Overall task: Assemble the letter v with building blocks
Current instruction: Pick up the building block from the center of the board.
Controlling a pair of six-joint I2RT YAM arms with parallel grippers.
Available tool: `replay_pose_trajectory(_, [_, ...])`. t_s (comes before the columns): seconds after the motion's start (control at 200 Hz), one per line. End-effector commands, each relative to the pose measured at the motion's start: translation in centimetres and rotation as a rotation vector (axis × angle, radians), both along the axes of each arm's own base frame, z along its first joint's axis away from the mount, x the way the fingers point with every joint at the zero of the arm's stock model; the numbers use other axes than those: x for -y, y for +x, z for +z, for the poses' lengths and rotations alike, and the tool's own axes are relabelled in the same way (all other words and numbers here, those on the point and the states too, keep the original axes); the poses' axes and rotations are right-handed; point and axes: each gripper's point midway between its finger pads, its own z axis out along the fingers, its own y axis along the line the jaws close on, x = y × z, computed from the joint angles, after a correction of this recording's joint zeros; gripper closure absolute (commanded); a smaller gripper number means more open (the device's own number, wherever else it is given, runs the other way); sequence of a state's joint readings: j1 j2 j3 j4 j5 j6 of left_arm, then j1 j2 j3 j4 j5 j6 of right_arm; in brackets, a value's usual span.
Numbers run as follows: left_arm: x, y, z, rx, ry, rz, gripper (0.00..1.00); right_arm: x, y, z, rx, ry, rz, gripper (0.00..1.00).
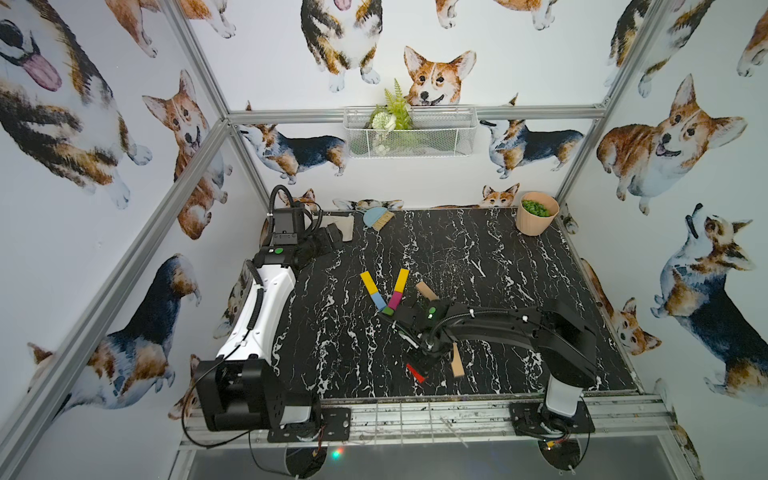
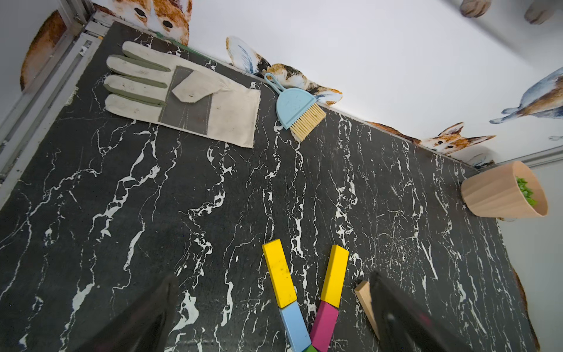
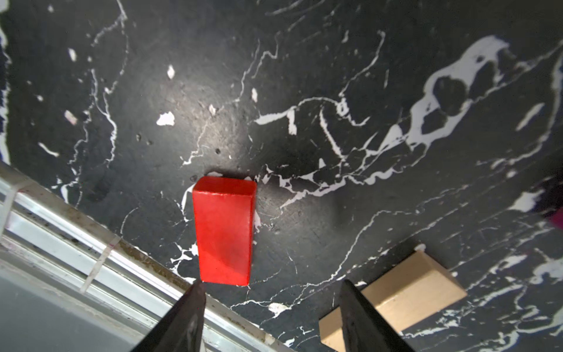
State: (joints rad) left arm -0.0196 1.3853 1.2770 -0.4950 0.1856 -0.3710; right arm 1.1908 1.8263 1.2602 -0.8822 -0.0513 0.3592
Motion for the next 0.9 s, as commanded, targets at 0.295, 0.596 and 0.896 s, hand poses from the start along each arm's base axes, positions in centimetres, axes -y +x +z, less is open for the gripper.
replay_pose_trajectory(0.295, [-0.3, -0.7, 0.2, 0.016, -0.001, 0.018, 0.0, -1.7, -0.8, -1.0, 0.0, 0.068, 0.069, 0.29])
replay_pose_trajectory(0.596, [-0.4, -1.2, -0.4, 0.015, 0.025, 0.005, 0.0, -2.7, -2.1, -2.2, -0.038, 0.015, 0.062, 0.31])
replay_pose_trajectory(0.896, [-0.8, -1.6, -0.3, 0.021, 0.047, 0.01, 0.0, -2.6, -1.2, -2.7, -0.004, -0.072, 0.043, 0.41])
